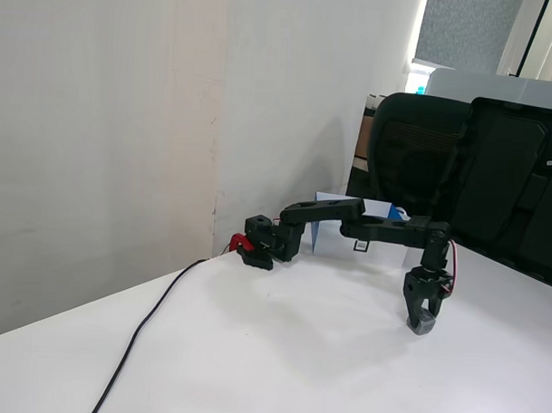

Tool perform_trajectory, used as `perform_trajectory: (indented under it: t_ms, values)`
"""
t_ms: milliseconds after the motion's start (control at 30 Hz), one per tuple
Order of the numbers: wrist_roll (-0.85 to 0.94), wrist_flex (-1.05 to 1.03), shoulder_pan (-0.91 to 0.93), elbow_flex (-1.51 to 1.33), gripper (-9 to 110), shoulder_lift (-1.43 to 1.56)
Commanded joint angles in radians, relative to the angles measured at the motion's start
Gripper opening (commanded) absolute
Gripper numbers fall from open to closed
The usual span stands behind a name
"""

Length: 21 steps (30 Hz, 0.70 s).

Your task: Grasp the gray block and put it in the box.

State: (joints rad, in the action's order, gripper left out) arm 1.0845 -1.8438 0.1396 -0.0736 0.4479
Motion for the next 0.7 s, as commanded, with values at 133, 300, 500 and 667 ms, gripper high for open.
perform_trajectory:
  t_ms: [133,300,500,667]
  values:
    - [-0.058,-0.041,-0.008,-0.207,0,0.353]
    - [-0.078,-0.041,-0.014,-0.351,0,0.485]
    - [-0.107,-0.041,0.002,-0.541,0,0.676]
    - [-0.124,-0.037,0.031,-0.721,0,0.839]
